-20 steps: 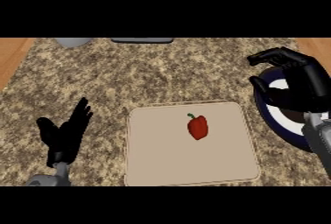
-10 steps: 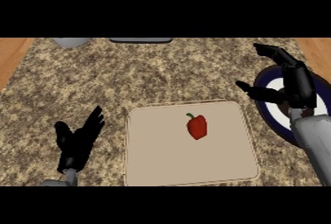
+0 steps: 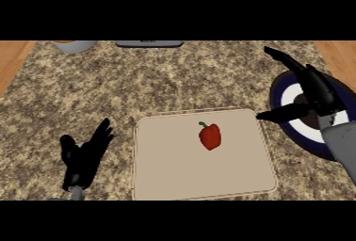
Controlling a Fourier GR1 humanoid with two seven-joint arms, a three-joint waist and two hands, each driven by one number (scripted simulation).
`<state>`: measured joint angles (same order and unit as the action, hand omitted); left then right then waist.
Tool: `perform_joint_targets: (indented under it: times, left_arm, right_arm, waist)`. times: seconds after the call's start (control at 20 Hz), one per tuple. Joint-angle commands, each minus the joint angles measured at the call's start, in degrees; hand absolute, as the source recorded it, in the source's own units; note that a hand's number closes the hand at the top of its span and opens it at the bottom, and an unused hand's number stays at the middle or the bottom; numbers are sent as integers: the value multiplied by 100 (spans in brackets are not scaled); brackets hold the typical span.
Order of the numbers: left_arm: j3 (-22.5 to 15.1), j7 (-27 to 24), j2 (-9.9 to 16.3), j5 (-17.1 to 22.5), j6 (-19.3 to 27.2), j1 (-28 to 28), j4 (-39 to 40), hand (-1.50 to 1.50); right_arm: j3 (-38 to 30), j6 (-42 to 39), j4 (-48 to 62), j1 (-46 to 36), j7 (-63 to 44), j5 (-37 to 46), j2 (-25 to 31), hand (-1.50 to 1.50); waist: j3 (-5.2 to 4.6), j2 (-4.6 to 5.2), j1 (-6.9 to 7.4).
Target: Pick the bell pepper from the tray and place it in the plate
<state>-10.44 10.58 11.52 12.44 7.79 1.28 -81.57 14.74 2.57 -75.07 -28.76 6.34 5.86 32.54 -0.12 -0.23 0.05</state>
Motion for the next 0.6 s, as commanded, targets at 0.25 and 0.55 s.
perform_joint_targets:
  times: [0.25, 0.55]
  left_arm:
    - [256, 63, 172, 113, -203, -30, 42, 0]
    - [96, 24, -193, -138, -24, -174, 156, 0]
  right_arm:
    - [1098, -1076, -1100, -258, -2072, 899, 195, -150]
    - [1432, -1292, -772, -568, -2924, 1604, -679, -150]
  waist:
    - [4, 1, -5]
    - [9, 26, 35]
